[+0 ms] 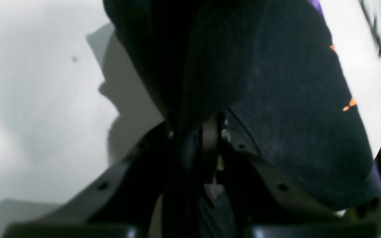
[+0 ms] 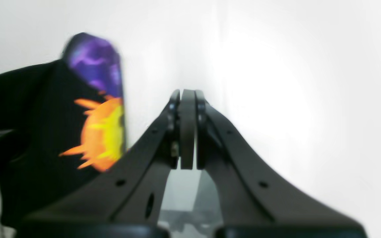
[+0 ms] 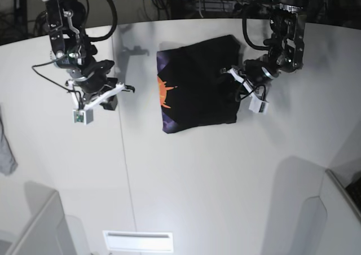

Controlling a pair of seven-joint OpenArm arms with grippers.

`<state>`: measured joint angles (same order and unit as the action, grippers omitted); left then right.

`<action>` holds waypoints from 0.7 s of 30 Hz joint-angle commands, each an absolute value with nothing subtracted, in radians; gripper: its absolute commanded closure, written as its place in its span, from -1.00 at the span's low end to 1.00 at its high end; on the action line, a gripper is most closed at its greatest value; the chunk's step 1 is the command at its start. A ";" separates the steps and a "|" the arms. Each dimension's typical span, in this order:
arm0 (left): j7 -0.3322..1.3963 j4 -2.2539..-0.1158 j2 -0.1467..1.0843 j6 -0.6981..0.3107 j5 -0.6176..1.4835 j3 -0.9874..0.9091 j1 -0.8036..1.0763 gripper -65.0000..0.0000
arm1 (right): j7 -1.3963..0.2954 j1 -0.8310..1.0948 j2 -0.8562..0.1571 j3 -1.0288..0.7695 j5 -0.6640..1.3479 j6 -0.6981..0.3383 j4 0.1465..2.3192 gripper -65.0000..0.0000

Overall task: Fold the T-shirt properly
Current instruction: 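Release the right gripper and grasp the bundle's edge with the left gripper, then rotate and flatten the folded bundle with the left gripper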

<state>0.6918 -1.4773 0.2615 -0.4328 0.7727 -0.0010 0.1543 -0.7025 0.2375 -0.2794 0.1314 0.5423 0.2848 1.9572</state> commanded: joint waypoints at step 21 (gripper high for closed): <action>0.688 -1.440 0.535 -0.438 0.779 0.716 -0.323 1.00 | -0.587 0.386 -0.255 0.048 0.549 0.288 1.975 1.00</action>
<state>0.6960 -1.4254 0.5304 -0.4244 0.7647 0.7273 -0.3054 -0.6075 0.3893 -0.2531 0.0521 0.5480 0.2871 1.9572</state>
